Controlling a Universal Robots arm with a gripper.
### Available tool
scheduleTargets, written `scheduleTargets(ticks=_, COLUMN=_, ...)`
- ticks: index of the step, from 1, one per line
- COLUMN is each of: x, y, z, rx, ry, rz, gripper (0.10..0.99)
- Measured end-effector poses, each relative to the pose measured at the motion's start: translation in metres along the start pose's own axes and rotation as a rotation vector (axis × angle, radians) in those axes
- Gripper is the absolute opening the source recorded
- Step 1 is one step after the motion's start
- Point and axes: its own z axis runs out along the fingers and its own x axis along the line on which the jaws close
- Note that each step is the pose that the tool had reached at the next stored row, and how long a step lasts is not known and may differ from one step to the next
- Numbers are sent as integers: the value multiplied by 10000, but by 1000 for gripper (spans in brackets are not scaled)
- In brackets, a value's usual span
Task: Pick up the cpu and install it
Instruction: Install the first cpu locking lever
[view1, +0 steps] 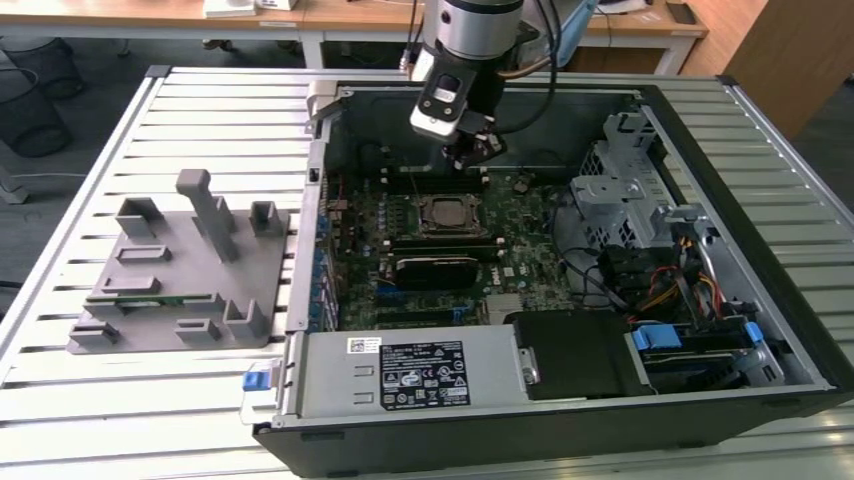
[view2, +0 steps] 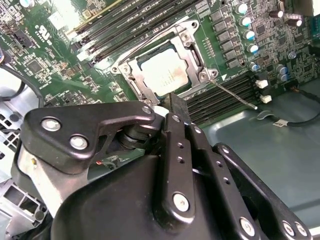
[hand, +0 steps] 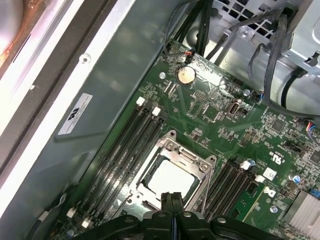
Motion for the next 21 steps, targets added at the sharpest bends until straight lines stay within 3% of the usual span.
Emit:
scheduleTargets(ticks=8, x=-1, y=0, z=0, rx=10, ry=4, rz=-452, gripper=106)
scheduleTargets(ticks=21, x=-1, y=-1, z=12, rx=65, ry=19, rz=-2784, gripper=106)
